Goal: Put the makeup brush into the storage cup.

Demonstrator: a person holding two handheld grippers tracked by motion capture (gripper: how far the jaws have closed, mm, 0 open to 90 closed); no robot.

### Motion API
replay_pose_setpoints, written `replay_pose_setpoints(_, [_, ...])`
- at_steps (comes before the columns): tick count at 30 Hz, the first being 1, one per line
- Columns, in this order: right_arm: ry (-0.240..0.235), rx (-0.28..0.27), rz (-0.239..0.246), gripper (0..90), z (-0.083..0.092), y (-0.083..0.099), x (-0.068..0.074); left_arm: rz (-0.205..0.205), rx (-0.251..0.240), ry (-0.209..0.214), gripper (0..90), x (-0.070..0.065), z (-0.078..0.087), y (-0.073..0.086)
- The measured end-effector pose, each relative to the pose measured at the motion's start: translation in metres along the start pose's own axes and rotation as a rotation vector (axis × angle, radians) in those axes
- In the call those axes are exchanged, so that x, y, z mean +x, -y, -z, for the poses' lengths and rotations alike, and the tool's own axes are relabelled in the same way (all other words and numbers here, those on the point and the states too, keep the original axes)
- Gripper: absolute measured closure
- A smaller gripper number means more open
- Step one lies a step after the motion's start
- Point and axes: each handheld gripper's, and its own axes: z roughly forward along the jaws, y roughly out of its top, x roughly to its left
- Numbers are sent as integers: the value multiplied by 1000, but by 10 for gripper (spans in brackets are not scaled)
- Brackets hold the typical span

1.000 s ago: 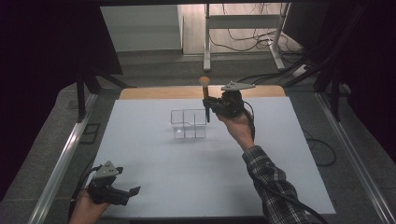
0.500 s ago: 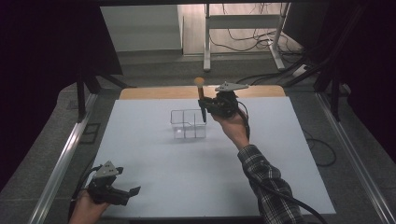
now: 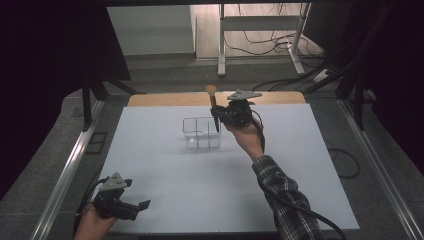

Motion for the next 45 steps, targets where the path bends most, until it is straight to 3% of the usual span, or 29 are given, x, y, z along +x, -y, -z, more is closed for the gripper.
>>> replay_pose_setpoints(41, [19,92,2,729,-21,35,-3,2,2,0,1,0,0,0])
replay_pose_setpoints(43, [29,108,-3,698,-22,36,-3,3,3,1,1,0,0,0])
replay_pose_setpoints(45, [33,99,-17,549,-22,35,-2,4,3,2,1,0,-1,0])
